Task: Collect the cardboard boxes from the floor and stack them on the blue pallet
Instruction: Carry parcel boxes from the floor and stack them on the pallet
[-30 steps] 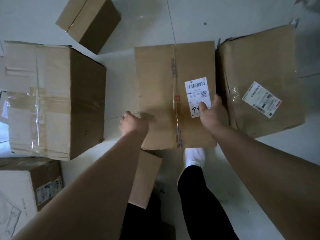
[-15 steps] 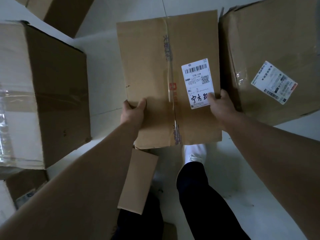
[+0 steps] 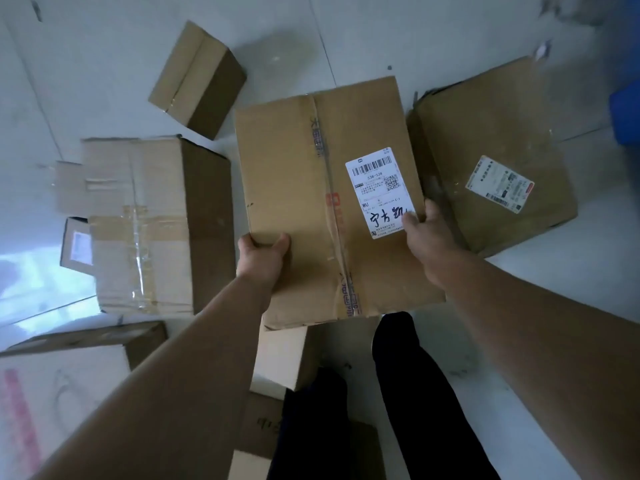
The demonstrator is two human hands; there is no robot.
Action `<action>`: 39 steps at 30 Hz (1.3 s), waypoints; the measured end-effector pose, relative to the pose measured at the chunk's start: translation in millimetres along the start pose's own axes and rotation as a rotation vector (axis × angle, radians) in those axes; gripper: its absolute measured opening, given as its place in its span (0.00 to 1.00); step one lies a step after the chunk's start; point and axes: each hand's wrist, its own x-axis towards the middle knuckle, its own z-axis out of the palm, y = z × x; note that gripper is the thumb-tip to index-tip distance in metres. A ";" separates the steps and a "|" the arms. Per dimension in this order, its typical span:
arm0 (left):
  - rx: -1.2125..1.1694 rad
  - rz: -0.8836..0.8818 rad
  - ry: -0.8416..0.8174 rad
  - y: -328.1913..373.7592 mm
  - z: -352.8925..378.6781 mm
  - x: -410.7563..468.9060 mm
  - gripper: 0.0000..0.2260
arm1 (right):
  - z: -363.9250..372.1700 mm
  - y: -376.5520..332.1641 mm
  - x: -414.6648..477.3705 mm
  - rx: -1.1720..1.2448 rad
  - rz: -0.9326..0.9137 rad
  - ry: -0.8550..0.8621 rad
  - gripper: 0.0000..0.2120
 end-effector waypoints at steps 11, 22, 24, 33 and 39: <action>0.003 0.052 0.075 59.0 -69.3 -167.8 0.37 | -109.0 -76.7 -153.1 -0.026 -0.002 -0.082 0.23; 0.063 0.270 0.011 91.9 -69.4 -300.9 0.29 | -200.1 -62.0 -243.8 0.203 -0.092 0.019 0.25; 0.087 0.337 -0.023 89.4 -65.0 -321.6 0.29 | -216.0 -45.4 -266.1 0.253 -0.099 0.075 0.25; 0.269 0.498 -0.143 61.5 -9.7 -420.7 0.26 | -300.1 51.1 -348.6 0.515 -0.079 0.175 0.26; 0.341 0.519 -0.259 37.3 68.3 -478.9 0.26 | -368.2 130.8 -363.6 0.568 -0.040 0.286 0.24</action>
